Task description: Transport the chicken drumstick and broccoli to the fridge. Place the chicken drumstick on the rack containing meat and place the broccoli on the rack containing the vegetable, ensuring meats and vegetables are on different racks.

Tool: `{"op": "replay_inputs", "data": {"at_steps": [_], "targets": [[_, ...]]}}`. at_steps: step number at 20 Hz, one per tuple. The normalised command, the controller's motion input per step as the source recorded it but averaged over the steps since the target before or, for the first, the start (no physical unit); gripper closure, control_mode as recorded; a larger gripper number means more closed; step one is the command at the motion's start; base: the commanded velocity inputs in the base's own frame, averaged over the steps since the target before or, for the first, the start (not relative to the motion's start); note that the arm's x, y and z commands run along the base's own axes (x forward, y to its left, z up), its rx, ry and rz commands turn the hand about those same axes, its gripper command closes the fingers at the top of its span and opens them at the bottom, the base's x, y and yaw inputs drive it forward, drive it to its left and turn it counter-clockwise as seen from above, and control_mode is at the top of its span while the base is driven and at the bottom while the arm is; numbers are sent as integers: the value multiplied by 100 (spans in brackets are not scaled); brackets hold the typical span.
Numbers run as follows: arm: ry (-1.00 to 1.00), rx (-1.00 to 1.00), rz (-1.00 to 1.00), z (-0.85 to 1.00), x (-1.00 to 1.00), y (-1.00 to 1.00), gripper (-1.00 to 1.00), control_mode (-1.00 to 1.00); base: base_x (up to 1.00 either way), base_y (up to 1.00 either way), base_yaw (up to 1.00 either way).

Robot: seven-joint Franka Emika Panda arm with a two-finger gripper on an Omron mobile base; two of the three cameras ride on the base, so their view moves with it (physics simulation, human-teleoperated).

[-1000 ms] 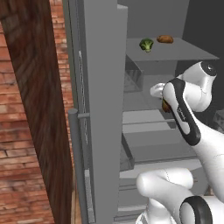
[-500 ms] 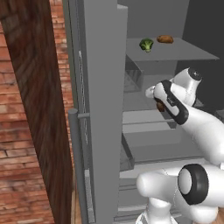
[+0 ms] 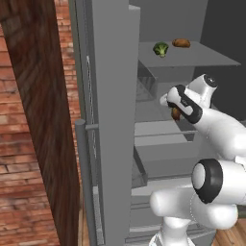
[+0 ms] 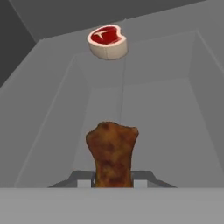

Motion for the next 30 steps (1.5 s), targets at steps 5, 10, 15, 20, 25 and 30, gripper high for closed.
{"op": "replay_inputs", "data": {"at_steps": [5,10,15,20,25,30], "targets": [[0,0,5,-34,23,-13,100,-100,0,0,0],[0,0,6,-32,25,-11,100,-100,0,0,0],[4,0,1,-1,44,-5,100,-100,0,0,0],[15,0,0,0,48,0,100,-100,0,0,0],[2,0,0,0,52,0,100,-100,0,0,0],[0,0,0,-5,31,0,-100,-100,0,0,0]]}}
